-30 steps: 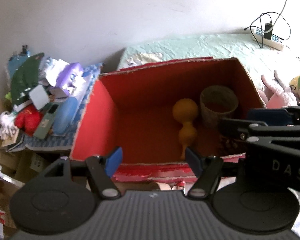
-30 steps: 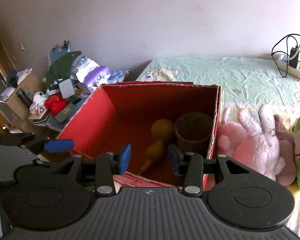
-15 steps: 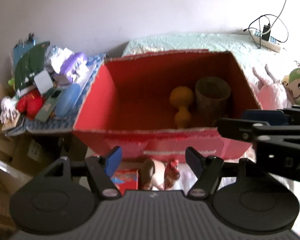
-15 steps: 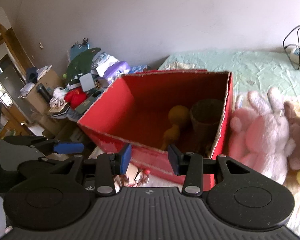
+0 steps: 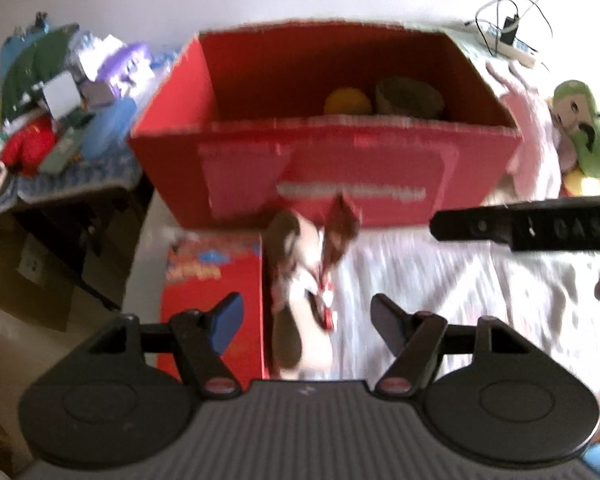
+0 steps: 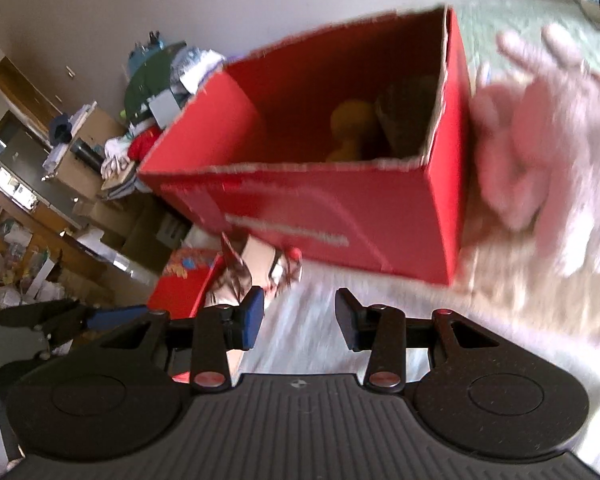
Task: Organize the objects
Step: 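Position the open right tool over the beige shoe's ribbon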
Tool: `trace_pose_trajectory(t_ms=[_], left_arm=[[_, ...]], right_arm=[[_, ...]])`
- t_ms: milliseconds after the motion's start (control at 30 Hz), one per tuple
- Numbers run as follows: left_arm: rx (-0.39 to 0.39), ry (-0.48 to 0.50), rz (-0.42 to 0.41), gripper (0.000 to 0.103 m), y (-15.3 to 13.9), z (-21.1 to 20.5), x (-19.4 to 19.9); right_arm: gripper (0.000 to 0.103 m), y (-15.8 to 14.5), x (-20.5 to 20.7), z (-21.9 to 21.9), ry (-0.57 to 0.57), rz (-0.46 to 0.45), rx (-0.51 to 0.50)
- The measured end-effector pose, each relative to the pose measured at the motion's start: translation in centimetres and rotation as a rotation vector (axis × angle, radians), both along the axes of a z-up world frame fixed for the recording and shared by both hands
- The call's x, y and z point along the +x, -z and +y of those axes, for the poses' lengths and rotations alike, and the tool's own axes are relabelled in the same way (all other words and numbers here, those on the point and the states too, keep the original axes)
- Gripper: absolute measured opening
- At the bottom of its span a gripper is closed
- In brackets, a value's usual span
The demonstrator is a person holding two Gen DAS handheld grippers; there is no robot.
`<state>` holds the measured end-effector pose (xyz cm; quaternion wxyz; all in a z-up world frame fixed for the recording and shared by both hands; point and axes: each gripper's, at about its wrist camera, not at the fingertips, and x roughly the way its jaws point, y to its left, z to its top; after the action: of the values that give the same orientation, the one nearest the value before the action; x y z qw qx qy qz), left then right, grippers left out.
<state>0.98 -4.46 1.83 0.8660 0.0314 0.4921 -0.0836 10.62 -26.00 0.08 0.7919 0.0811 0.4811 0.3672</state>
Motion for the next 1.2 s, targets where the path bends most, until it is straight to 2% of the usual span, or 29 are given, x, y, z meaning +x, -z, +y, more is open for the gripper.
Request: trace_pose_trajectory(t_ms=[100,333,633,933,1000,1200], left_arm=[[-0.018,0.01,0.026,0.073,0.9,0.8,-0.9],[-0.142,0.005,0.049,0.072,1.5,2.0,-0.7],[-0.189,0.065,0.079,0.071,2.7,1.5,0.7],[-0.256,0.154,0.127,0.07,4.1,1.2,1.5],[-0.258,0.157,0.136,0.068,4.4,1.2,1.6],[-0.261,0.18,0.152,0.068,5.1,1.4,1.9]], right_arm=[[0.044,0.7,-0.1,0.5,-0.012,0.032,-0.009],[0.044,1.1,0.0,2.3,-0.034,0.089,0.005],[0.049,1.9,1.3,4.1,0.001,0.148,-0.002],[0.053,2.5,2.0,6.0,-0.001,0.132,-0.043],[0.054,2.8,2.0,6.4,-0.014,0.124,-0.07],[0.053,2.8,2.3,6.0,-0.05,0.116,-0.068]])
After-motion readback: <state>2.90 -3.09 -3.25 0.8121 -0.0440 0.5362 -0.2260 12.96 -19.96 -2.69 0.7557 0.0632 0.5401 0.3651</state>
